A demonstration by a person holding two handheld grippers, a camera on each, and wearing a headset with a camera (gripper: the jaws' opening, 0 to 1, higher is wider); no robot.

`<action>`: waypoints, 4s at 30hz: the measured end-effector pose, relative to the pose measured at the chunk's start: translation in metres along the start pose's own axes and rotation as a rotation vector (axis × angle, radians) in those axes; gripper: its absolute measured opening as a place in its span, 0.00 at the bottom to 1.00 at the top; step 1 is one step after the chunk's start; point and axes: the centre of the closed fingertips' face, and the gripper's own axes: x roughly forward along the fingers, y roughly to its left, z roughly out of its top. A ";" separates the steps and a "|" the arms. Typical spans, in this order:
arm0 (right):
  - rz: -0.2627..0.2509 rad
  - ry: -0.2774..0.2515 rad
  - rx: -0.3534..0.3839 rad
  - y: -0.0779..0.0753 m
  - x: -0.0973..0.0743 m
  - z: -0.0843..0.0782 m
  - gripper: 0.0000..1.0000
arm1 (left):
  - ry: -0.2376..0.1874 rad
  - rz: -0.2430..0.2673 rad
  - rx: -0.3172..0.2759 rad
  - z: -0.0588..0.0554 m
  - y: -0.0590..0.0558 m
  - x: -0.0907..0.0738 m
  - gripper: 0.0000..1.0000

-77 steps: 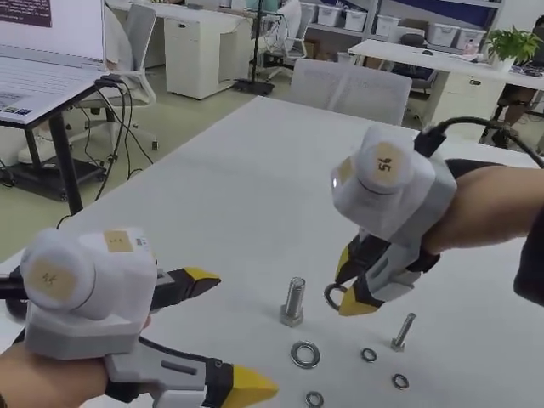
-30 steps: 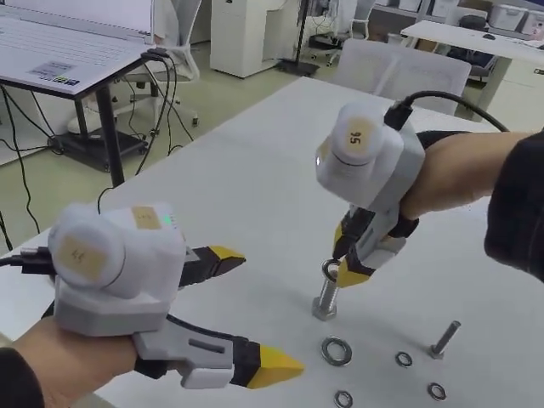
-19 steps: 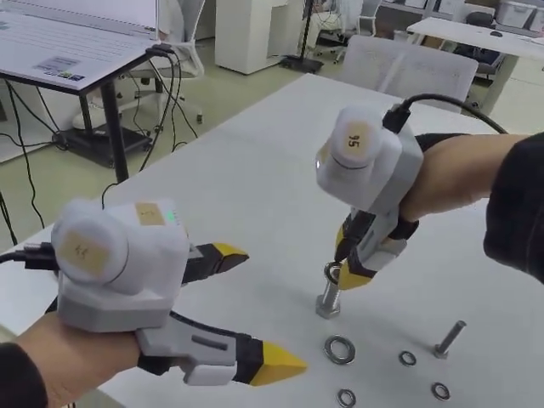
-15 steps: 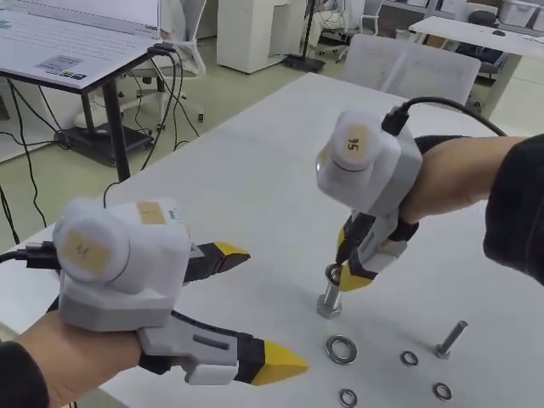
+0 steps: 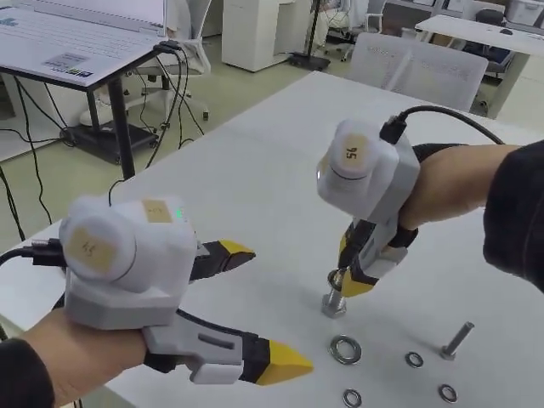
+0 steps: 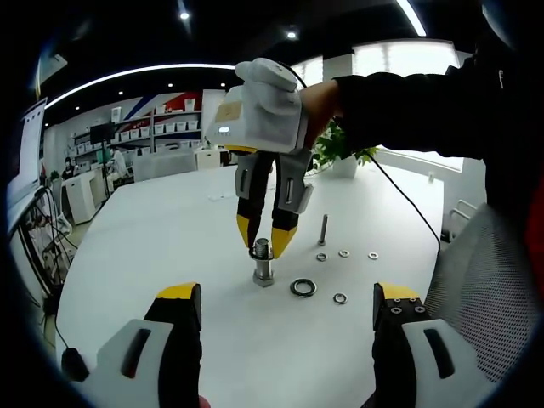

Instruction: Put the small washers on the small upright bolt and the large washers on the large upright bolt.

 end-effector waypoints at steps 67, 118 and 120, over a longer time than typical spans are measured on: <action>0.011 -0.004 0.043 0.001 0.023 -0.008 0.33 | 0.000 0.001 -0.008 -0.001 -0.001 -0.002 0.82; 0.010 -0.006 0.112 0.036 0.016 -0.042 0.34 | 0.005 -0.005 0.010 0.003 0.002 0.004 0.82; 0.013 -0.007 0.110 0.039 0.019 -0.041 0.34 | 0.003 -0.005 0.009 0.004 0.002 0.004 0.82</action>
